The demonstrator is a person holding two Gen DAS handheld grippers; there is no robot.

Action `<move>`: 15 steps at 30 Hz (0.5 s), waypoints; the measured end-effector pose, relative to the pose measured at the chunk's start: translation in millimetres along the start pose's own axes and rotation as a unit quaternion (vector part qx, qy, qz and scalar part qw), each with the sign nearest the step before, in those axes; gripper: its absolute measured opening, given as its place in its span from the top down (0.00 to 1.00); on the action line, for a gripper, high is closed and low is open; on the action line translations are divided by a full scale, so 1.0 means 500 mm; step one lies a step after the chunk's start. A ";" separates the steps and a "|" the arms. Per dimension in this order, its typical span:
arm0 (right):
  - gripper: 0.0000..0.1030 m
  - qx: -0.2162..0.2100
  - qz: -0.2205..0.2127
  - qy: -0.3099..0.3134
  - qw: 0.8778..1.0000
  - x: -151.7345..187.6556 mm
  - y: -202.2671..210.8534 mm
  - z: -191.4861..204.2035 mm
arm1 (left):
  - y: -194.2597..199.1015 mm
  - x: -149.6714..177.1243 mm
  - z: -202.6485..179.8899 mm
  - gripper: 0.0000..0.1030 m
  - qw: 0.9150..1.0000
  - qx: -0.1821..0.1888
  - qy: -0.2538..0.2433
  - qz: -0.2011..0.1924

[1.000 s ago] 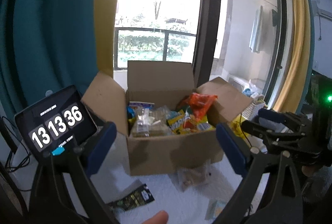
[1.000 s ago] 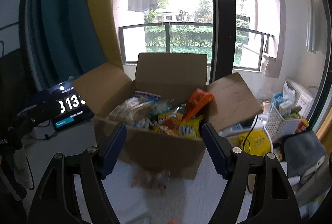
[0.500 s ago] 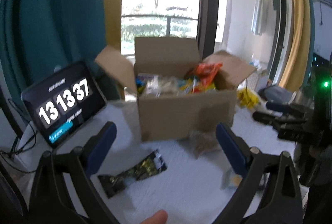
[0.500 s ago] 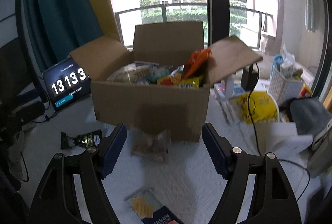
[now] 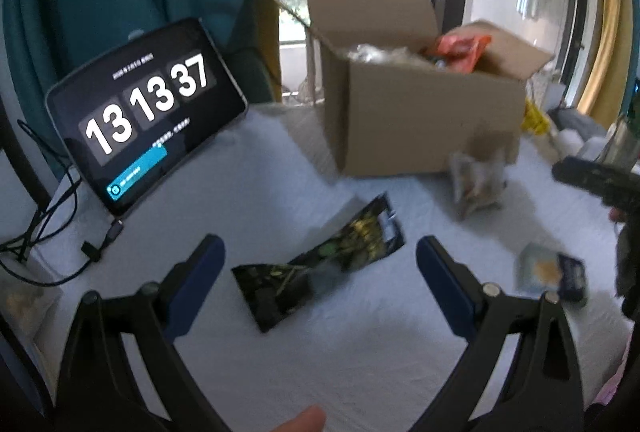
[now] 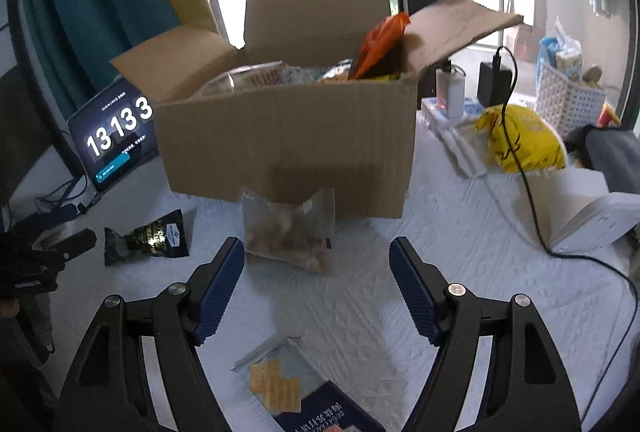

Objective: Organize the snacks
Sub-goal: 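Move both tools back to the table toward the black-gold bag and clear nut pouch, then grasp the black-gold bag with the left tool while the right tool grasps the clear nut pouch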

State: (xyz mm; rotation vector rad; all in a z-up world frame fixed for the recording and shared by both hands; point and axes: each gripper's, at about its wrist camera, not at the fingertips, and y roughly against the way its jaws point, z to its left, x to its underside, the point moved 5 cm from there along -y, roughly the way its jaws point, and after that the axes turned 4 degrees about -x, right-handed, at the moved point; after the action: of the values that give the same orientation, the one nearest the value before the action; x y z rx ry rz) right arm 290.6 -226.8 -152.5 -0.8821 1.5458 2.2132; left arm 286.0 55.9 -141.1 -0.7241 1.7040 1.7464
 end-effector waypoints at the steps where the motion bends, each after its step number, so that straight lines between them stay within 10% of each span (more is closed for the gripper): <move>1: 0.24 0.000 0.003 -0.001 1.000 0.001 -0.006 -0.001 | -0.010 0.003 0.003 0.05 1.000 0.002 -0.001 0.006; 15: 0.24 -0.003 0.030 -0.017 0.999 -0.014 -0.087 -0.012 | -0.124 0.021 -0.005 0.06 0.996 0.017 -0.046 0.069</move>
State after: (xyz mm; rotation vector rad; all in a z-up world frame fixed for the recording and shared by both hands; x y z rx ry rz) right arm 322.3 -215.4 -181.3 -0.8063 1.5701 2.2641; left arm 324.4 54.2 -190.8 -0.5135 1.7511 1.8103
